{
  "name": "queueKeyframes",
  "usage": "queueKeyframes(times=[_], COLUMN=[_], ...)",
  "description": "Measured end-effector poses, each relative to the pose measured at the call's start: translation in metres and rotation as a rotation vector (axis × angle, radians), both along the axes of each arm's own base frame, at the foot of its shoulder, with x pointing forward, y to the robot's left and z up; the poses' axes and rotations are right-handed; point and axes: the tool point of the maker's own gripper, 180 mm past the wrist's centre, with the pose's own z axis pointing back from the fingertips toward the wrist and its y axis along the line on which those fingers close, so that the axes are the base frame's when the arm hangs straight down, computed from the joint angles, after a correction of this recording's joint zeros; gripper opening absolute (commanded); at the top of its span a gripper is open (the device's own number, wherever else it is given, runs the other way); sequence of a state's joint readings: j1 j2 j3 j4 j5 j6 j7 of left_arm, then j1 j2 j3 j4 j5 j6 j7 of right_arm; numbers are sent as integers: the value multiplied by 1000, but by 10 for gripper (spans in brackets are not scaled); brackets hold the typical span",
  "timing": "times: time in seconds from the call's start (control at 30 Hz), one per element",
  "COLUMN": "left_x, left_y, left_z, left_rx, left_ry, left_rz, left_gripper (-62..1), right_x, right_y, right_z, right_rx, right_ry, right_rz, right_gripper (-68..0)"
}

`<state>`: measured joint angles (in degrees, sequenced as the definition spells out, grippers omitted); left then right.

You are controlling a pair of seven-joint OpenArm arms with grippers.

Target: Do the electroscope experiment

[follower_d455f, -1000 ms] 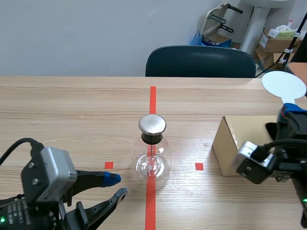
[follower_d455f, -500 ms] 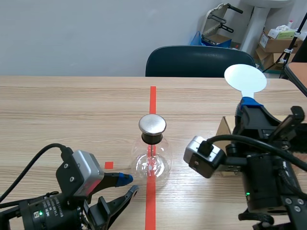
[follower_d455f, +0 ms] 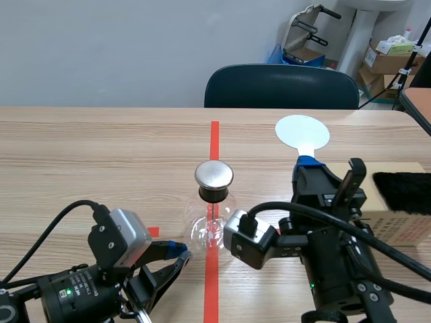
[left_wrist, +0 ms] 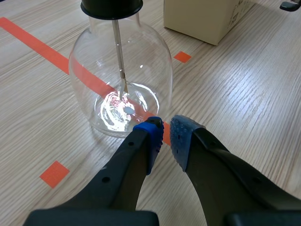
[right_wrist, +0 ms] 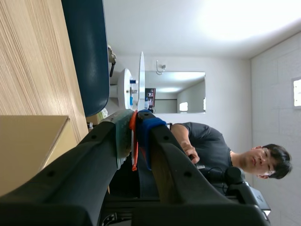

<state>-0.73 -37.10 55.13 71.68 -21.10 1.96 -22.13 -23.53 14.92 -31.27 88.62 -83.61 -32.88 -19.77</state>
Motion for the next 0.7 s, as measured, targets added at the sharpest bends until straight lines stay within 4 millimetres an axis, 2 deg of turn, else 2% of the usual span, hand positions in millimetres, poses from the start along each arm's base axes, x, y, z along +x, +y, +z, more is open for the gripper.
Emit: queueKeyframes(times=[0.2, 0.7], left_x=[9, 25], left_y=[0, 2], left_z=[-4, -23], left_rx=[3, 29], left_ry=[-6, 9], left_rz=[26, 70], left_gripper=[-524, -524], right_x=[-2, -10], right_y=[7, 2], right_z=[-6, -16], right_rx=[-7, -13], right_ry=[31, 74], right_rz=[15, -12], right_gripper=[-666, -666])
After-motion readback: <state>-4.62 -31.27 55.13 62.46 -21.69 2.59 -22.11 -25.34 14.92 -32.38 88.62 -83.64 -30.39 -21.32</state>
